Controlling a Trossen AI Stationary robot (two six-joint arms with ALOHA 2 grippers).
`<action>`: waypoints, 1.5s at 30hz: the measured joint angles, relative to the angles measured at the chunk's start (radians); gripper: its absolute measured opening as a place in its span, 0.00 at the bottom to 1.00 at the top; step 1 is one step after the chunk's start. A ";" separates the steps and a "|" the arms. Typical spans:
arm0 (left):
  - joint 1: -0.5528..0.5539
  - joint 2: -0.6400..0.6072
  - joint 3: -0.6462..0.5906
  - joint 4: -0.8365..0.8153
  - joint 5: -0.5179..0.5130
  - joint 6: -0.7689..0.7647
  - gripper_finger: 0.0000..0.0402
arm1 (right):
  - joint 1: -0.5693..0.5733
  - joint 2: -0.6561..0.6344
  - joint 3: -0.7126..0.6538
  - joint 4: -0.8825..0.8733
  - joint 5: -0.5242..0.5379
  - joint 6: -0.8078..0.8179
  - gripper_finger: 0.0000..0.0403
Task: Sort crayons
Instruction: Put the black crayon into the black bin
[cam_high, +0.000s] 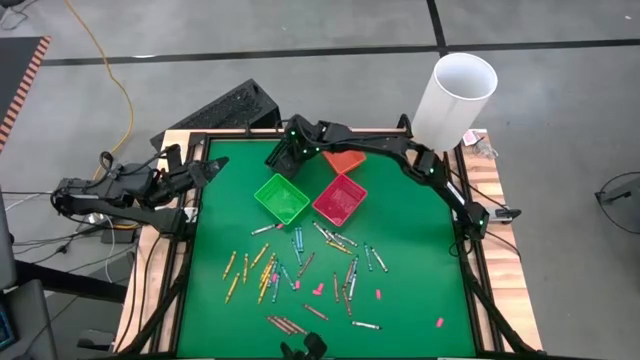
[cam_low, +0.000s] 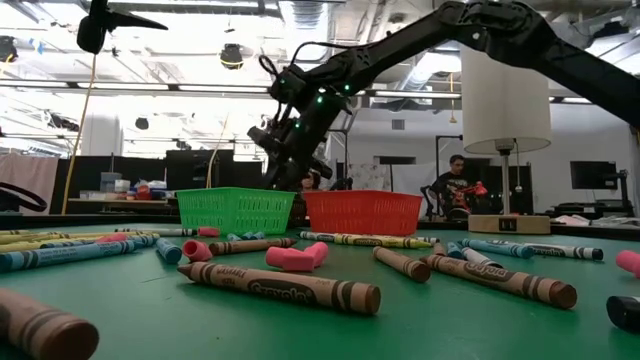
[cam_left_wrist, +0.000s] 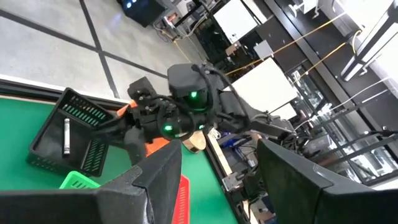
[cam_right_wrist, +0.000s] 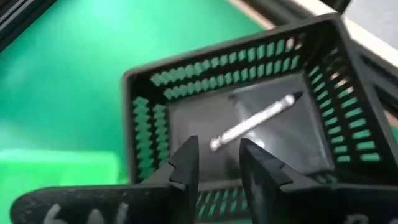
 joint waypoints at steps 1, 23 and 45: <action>0.000 0.000 0.000 0.000 0.000 0.000 0.50 | 0.001 -0.004 0.024 -0.028 -0.018 -0.024 0.28; 0.000 0.000 0.000 -0.050 -0.002 0.019 0.50 | 0.334 -0.596 0.161 -0.973 0.327 -0.010 0.27; 0.000 0.000 0.000 -0.161 0.074 -0.130 0.50 | 0.720 -0.918 -0.795 -0.757 0.279 0.774 0.27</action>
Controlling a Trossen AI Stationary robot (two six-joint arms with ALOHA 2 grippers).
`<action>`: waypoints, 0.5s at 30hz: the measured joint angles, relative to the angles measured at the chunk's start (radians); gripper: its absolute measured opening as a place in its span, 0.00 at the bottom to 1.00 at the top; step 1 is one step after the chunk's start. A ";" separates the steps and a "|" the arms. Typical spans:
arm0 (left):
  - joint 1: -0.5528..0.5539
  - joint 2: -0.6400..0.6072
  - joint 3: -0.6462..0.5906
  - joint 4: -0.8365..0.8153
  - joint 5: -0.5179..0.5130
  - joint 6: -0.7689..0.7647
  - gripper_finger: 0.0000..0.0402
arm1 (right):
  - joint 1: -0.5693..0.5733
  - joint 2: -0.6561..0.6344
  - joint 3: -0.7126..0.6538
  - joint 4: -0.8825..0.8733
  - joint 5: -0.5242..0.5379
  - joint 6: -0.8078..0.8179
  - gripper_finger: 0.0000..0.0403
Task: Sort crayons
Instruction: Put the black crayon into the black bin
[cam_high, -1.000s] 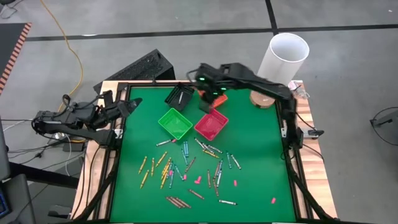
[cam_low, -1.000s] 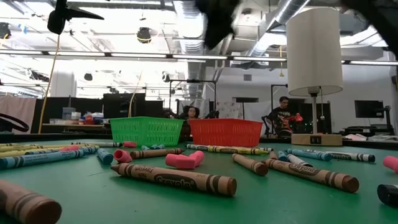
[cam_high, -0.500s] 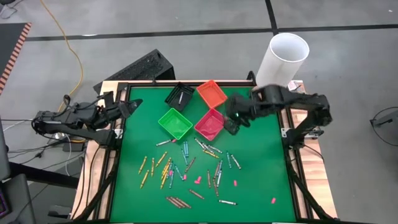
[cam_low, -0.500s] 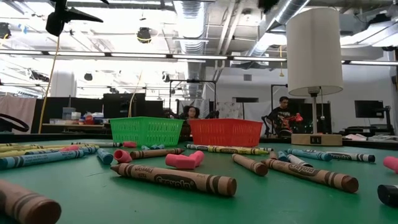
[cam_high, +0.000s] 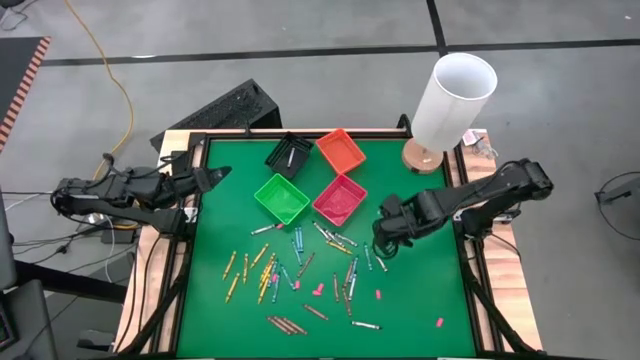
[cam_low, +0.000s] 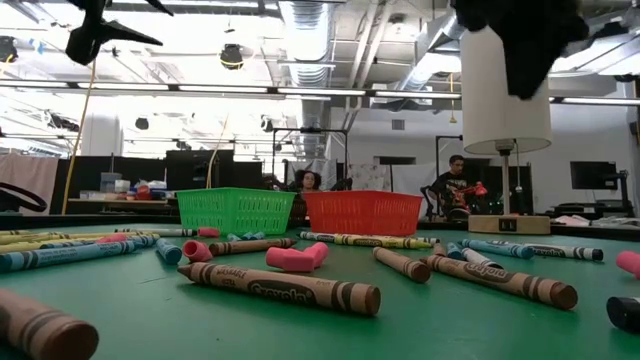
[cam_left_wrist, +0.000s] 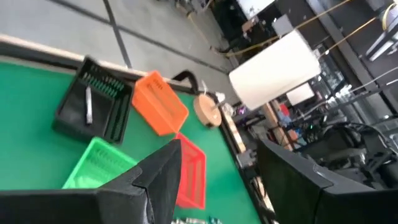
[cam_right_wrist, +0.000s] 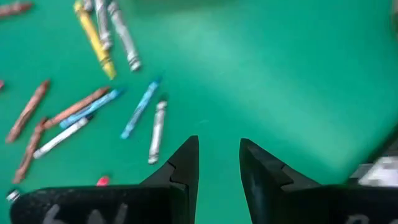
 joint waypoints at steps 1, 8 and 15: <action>0.000 0.000 0.000 -0.011 0.011 -0.016 0.50 | 0.004 0.000 -0.024 0.039 -0.029 -0.004 0.27; 0.000 0.000 0.000 -0.029 0.070 -0.060 0.50 | 0.004 0.000 -0.177 0.276 -0.176 -0.030 0.28; 0.000 0.000 0.000 -0.044 0.088 -0.087 0.50 | 0.003 0.001 -0.265 0.363 -0.197 -0.008 0.39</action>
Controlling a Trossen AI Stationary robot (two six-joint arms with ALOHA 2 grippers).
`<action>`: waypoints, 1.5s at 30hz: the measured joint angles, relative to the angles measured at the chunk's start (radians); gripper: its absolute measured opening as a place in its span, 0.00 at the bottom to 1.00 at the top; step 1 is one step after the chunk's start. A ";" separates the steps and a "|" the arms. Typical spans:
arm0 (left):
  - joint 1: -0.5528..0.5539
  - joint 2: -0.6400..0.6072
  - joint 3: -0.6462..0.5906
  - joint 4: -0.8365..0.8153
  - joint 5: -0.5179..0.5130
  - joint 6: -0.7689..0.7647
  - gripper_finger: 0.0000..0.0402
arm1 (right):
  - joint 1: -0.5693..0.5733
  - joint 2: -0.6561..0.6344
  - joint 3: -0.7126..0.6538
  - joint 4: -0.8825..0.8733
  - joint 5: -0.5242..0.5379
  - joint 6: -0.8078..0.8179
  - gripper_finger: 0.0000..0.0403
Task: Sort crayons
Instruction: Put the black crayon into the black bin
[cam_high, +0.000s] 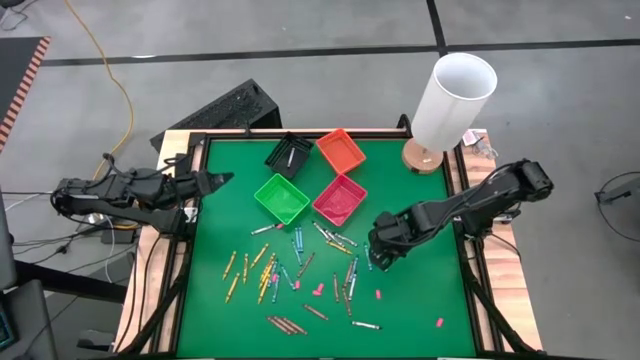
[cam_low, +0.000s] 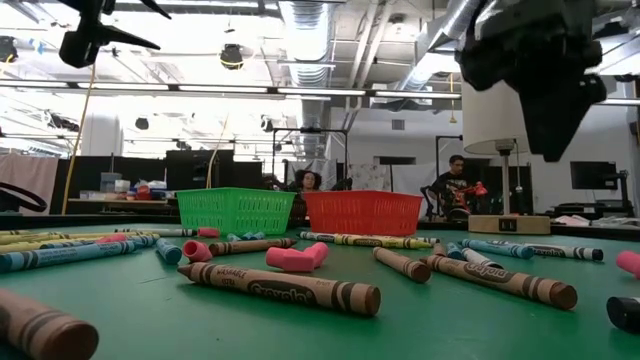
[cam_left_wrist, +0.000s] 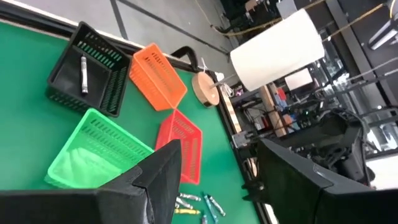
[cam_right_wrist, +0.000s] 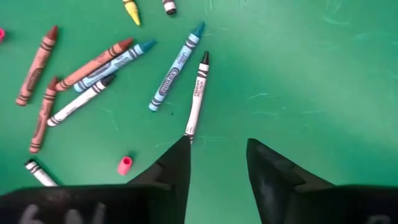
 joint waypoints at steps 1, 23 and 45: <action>0.000 0.000 0.000 -0.001 0.005 0.000 0.50 | 0.000 0.003 -0.009 0.017 0.000 0.000 0.41; 0.000 0.002 0.000 -0.081 0.013 -0.033 0.50 | 0.000 0.226 -0.063 0.218 -0.029 -0.062 0.46; 0.000 0.002 0.000 -0.086 0.022 -0.014 0.50 | -0.023 0.291 -0.061 0.232 -0.124 -0.078 0.04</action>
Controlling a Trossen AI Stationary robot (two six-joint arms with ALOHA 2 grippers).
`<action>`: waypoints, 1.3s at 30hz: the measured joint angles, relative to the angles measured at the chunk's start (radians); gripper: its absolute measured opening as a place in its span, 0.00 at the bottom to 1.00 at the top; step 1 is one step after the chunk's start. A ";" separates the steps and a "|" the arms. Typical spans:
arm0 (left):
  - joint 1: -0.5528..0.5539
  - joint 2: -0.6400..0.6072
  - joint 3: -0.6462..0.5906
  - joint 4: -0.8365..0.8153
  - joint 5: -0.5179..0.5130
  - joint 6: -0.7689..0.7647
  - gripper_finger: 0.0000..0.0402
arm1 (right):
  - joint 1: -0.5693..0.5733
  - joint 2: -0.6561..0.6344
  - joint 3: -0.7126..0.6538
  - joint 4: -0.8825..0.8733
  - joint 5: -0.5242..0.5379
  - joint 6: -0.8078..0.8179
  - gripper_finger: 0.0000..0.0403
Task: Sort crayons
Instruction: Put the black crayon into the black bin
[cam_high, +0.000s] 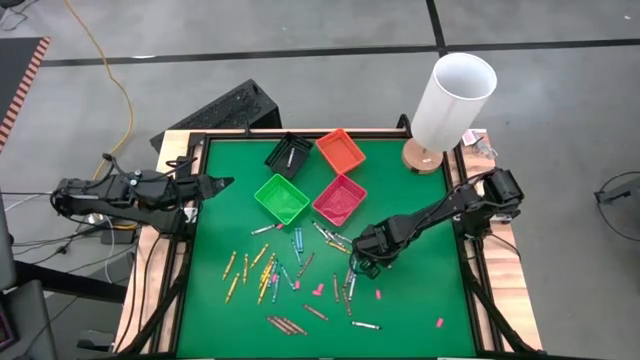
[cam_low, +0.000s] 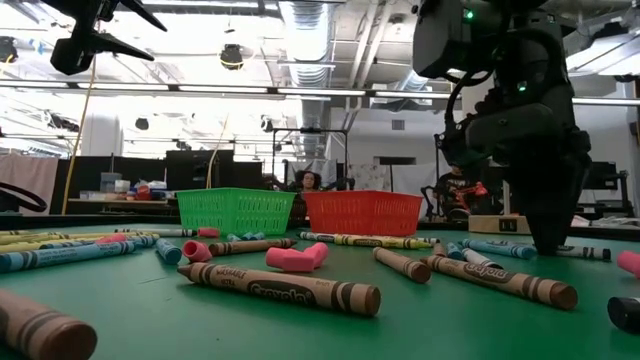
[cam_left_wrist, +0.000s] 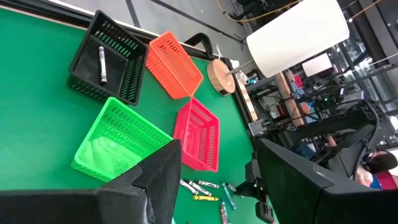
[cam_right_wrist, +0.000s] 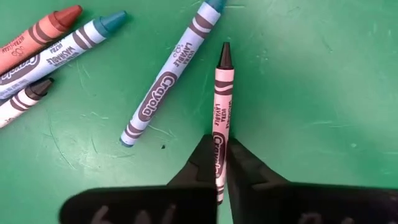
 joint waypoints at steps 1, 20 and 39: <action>0.000 0.000 0.000 0.000 0.000 0.000 0.50 | 0.000 0.000 0.000 0.000 -0.002 0.000 0.02; 0.000 0.000 0.000 0.000 0.002 0.008 0.50 | -0.123 0.006 0.209 -0.182 -0.003 -0.159 0.01; 0.000 0.000 0.000 0.000 -0.040 0.035 0.50 | -0.441 0.005 0.518 -0.094 0.073 -0.397 0.00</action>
